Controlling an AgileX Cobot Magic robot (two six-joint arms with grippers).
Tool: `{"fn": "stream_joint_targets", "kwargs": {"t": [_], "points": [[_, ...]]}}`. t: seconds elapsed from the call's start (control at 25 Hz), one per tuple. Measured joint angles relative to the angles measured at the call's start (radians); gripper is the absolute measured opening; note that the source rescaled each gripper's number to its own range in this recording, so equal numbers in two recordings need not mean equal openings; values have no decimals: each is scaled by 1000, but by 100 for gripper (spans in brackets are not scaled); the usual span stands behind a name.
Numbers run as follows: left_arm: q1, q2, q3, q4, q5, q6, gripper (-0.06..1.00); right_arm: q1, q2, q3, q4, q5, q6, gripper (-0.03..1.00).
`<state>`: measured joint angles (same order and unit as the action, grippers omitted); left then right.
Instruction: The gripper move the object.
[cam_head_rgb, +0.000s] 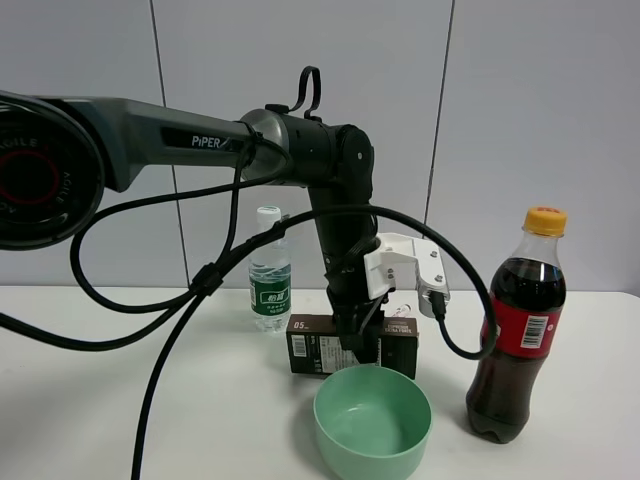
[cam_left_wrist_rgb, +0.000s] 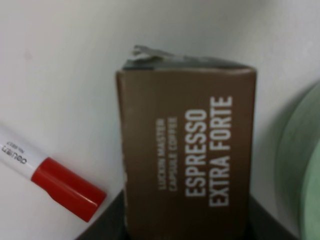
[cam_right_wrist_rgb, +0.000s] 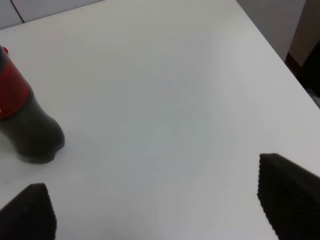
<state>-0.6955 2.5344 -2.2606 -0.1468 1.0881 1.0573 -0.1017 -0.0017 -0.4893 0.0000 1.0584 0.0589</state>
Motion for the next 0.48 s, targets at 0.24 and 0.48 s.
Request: {"fn": "stream_joint_targets", "kwargs": {"t": [0.24, 0.48], "points": [[-7, 0, 0, 0, -1, -2, 0, 0, 0, 0, 0, 0, 0, 100], [-7, 0, 0, 4, 0, -30, 55, 0, 0, 0, 0, 0, 0, 100]]}}
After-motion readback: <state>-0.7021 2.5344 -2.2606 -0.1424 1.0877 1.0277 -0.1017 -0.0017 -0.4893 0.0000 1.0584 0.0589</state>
